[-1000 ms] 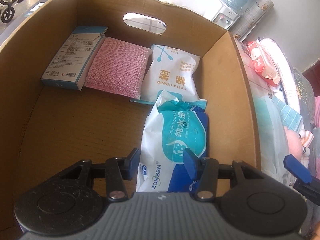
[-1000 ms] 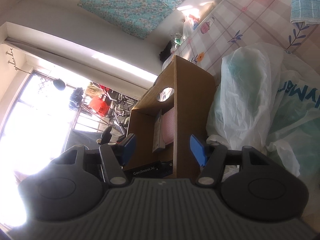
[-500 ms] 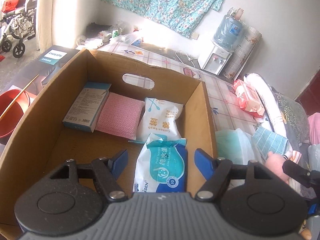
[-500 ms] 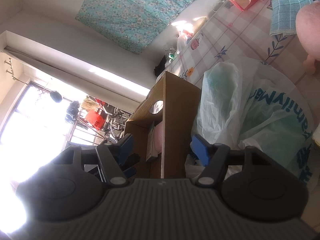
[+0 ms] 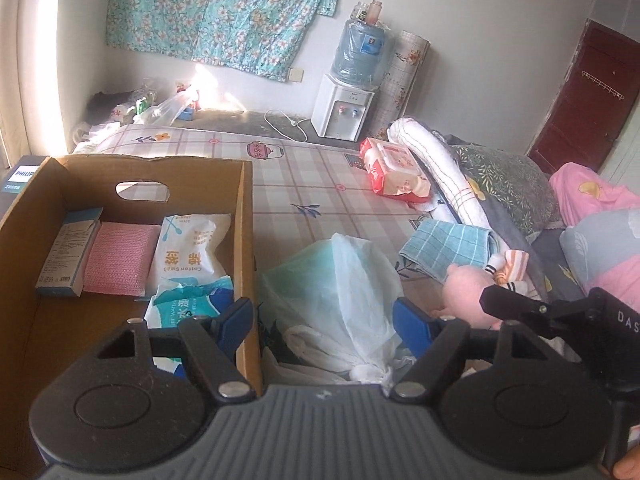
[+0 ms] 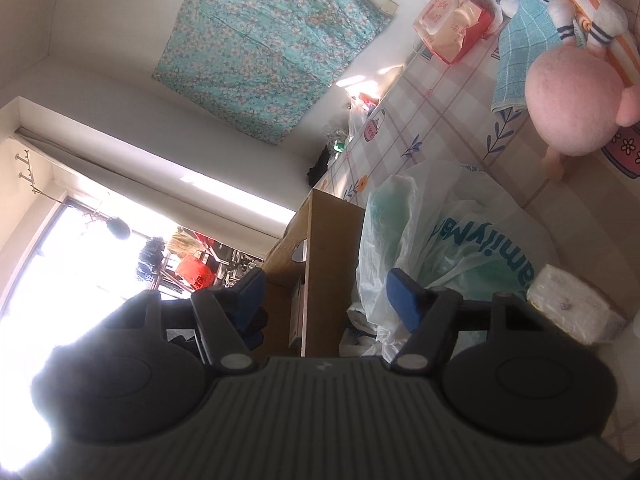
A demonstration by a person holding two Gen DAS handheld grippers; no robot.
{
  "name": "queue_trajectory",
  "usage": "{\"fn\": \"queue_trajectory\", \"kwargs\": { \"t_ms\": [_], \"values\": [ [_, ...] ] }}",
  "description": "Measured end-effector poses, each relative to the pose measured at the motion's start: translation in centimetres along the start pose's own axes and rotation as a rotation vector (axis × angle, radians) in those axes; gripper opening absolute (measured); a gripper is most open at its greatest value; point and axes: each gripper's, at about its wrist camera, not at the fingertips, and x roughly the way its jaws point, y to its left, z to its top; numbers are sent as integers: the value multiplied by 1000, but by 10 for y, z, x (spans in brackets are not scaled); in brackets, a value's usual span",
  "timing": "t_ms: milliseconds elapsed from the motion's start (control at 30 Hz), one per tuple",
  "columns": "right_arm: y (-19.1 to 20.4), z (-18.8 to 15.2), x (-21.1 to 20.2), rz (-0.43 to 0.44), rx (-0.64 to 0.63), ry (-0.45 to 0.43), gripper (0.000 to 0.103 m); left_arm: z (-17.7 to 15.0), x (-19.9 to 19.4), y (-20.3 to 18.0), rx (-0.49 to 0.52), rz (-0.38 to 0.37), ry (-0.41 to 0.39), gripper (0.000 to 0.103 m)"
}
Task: Organize soft objects
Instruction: 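Move the left tool back out of the box toward the pile, then move the right tool to the pink plush pig and grasp it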
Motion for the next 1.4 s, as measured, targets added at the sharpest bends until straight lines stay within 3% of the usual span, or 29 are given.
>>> {"fn": "queue_trajectory", "kwargs": {
  "t_ms": [200,333,533,667,800,1100,1267,1400],
  "values": [
    [-30,31,-53,-83,-2,-113,67,7,25,-54,191,-63,32,78],
    [-59,62,-83,-197,3,-185,68,11,53,-92,331,-95,73,78],
    [-96,96,-83,-257,62,-171,68,13,100,-127,411,-141,131,75],
    [-95,111,-65,-248,41,-123,68,11,125,-137,391,-165,203,63],
    [-86,127,-43,-285,-11,-74,68,10,134,-133,363,-167,225,62],
    [-98,154,26,-505,-88,47,68,15,138,-119,325,-167,238,61],
    [-96,148,53,-530,-137,102,68,16,137,-115,318,-175,235,61],
    [-95,145,57,-518,-140,83,63,15,136,-114,315,-175,237,61]
  ]
}}
